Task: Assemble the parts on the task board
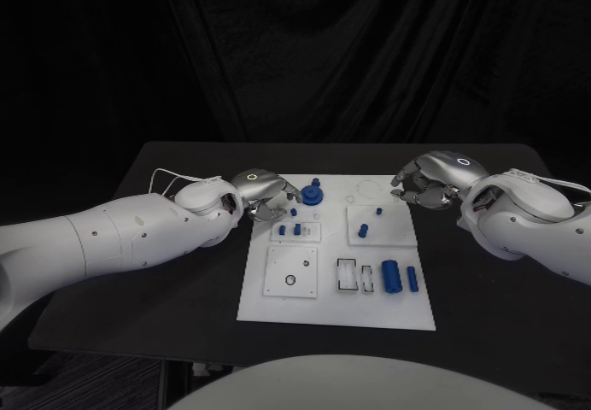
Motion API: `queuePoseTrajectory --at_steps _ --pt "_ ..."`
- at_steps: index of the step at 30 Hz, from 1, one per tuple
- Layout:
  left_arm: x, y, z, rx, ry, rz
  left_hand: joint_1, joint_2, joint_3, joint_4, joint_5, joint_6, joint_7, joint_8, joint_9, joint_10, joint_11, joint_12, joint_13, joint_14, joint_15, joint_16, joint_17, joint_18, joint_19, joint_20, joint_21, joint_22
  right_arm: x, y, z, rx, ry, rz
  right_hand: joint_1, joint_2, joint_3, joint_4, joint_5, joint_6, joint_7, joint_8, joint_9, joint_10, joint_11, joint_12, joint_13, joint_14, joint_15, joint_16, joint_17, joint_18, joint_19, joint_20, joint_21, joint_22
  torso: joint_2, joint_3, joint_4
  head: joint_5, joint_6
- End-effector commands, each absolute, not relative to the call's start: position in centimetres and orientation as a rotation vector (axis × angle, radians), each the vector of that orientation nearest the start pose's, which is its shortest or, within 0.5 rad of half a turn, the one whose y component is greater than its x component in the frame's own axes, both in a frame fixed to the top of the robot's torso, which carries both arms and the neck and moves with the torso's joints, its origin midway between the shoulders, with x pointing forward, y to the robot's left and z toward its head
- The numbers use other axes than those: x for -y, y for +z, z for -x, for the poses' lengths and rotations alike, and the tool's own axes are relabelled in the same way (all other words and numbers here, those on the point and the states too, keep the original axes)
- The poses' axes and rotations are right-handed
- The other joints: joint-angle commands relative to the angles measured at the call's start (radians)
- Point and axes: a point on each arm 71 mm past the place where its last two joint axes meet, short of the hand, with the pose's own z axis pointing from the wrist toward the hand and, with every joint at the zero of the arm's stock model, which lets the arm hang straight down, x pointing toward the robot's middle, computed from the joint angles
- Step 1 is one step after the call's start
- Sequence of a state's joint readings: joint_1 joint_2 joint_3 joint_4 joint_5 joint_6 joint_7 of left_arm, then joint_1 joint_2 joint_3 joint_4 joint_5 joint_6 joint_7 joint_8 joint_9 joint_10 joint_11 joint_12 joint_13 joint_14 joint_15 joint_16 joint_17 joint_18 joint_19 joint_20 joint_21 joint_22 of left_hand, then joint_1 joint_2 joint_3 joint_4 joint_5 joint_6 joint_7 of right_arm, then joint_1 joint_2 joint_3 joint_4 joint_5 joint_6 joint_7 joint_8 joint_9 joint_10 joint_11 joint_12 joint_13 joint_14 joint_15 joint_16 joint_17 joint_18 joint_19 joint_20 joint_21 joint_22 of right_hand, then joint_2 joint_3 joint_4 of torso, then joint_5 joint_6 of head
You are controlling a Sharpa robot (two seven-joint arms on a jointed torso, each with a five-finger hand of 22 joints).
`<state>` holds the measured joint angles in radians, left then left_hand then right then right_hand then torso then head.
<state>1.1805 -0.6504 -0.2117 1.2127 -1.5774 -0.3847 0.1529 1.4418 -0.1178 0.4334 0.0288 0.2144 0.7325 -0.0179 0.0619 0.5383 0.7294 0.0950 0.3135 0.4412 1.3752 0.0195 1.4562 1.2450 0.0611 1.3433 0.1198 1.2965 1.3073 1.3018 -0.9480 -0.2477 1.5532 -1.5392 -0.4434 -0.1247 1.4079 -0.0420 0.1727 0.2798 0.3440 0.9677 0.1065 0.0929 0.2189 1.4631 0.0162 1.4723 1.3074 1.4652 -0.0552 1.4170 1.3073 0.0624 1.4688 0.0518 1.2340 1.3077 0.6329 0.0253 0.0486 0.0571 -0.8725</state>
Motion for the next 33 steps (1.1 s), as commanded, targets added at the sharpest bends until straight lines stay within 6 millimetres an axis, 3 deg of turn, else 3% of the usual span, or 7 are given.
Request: queuePoseTrajectory --at_steps 1,6,9,16,20,24,33 --pt "-19.1 -25.1 -50.2 -1.495 -0.657 -0.452 0.004 0.002 -0.018 0.011 -0.005 0.001 -0.003 0.003 -0.011 -0.042 -0.003 0.029 0.017 -0.063 -0.001 -0.039 -0.071 0.024 -0.056 0.002 -0.063 0.148 25.0 -20.0 -46.7 -1.629 0.473 0.226 0.003 -0.008 0.005 0.001 -0.004 -0.005 0.002 -0.004 -0.001 0.015 0.000 -0.007 0.166 0.070 0.003 -0.005 0.123 0.008 -0.006 0.004 -0.008 0.168 0.001 0.0002 0.0006 0.009 0.000" --pt "-22.0 -24.0 -50.0 -1.348 -0.677 -0.409 -0.009 0.007 -0.058 0.070 -0.032 0.000 0.001 0.004 -0.042 -0.145 -0.010 0.125 0.065 -0.491 0.001 -0.410 -0.559 0.068 -0.256 0.009 -0.318 0.074 25.4 -19.8 -46.5 -1.613 0.478 0.219 0.008 -0.013 0.008 -0.001 -0.002 -0.005 0.003 -0.005 -0.002 -0.006 0.002 -0.029 0.147 0.067 0.004 -0.014 0.115 0.011 -0.012 0.004 -0.027 0.163 0.001 -0.0008 0.0005 0.014 0.000" --pt "-23.5 -23.4 -49.6 -1.297 -0.730 -0.349 -0.008 0.006 -0.061 0.119 0.012 0.032 -0.009 0.006 -0.051 -0.168 -0.053 0.176 0.076 -0.625 0.012 -0.569 -0.615 0.108 -0.540 0.011 -0.620 -0.006 25.5 -19.7 -46.5 -1.604 0.486 0.213 0.012 -0.018 0.011 -0.003 -0.001 -0.005 0.004 -0.005 -0.004 -0.028 0.003 -0.052 0.128 0.064 0.005 -0.022 0.109 0.014 -0.017 0.005 -0.041 0.160 0.001 -0.0014 0.0008 0.015 0.000" --pt "-26.5 -22.7 -48.1 -1.352 -0.995 -0.074 -0.012 0.033 -0.110 0.238 0.031 0.050 0.038 0.001 -0.108 -0.240 -0.102 0.211 0.011 -0.864 -0.008 -0.812 -0.714 0.100 -0.835 -0.018 -0.878 -0.096 25.1 -18.8 -46.6 -1.583 0.500 0.214 0.062 -0.051 0.052 -0.015 0.065 0.020 0.009 0.009 0.001 -0.306 0.016 -0.339 -0.090 0.045 0.016 -0.069 0.069 0.026 -0.044 0.014 -0.119 0.140 0.003 -0.0027 0.0023 0.027 0.000" --pt "-27.3 -22.6 -47.5 -1.392 -1.209 0.215 -0.171 0.136 -0.248 0.255 0.130 -0.035 0.052 0.000 -0.242 -0.402 -0.061 0.027 -0.192 -1.207 0.016 -1.324 -1.040 0.096 -1.114 0.009 -1.238 -0.389 24.2 -17.9 -46.8 -1.569 0.498 0.238 0.091 -0.079 0.091 -0.027 0.107 0.039 0.018 0.031 0.022 -0.627 0.035 -0.696 -0.358 -0.042 0.038 -0.211 -0.039 0.062 -0.155 0.032 -0.352 0.083 0.001 -0.0031 0.0047 0.032 0.000" --pt "-27.3 -22.6 -47.1 -1.389 -1.427 0.486 -0.200 0.164 -0.350 0.265 0.146 -0.229 0.041 -0.009 -0.351 -0.562 -0.101 -0.134 -0.332 -1.349 0.054 -1.444 -1.209 0.078 -1.251 0.020 -1.253 -0.721 23.6 -17.8 -46.9 -1.564 0.505 0.263 0.107 -0.090 0.112 -0.051 0.137 0.028 0.017 0.037 0.039 -0.700 0.049 -0.760 -0.415 -0.105 0.041 -0.263 -0.077 0.080 -0.228 0.040 -0.469 0.062 0.002 -0.0025 0.0022 0.033 0.000" --pt "-26.1 -21.9 -45.5 -1.320 -1.771 0.808 -0.231 0.274 -0.617 0.265 0.054 -0.405 -0.012 -0.026 -0.483 -0.636 -0.150 -0.231 -0.418 -1.375 0.043 -1.456 -1.245 0.087 -1.295 0.021 -1.264 -0.989 23.9 -18.9 -46.5 -1.628 0.467 0.301 0.099 -0.109 0.159 -0.085 0.192 -0.064 0.018 0.012 0.051 -0.804 0.089 -0.909 -0.585 -0.160 0.065 -0.314 -0.145 0.083 -0.250 0.056 -0.485 0.070 0.007 -0.0147 0.0172 0.004 0.000"
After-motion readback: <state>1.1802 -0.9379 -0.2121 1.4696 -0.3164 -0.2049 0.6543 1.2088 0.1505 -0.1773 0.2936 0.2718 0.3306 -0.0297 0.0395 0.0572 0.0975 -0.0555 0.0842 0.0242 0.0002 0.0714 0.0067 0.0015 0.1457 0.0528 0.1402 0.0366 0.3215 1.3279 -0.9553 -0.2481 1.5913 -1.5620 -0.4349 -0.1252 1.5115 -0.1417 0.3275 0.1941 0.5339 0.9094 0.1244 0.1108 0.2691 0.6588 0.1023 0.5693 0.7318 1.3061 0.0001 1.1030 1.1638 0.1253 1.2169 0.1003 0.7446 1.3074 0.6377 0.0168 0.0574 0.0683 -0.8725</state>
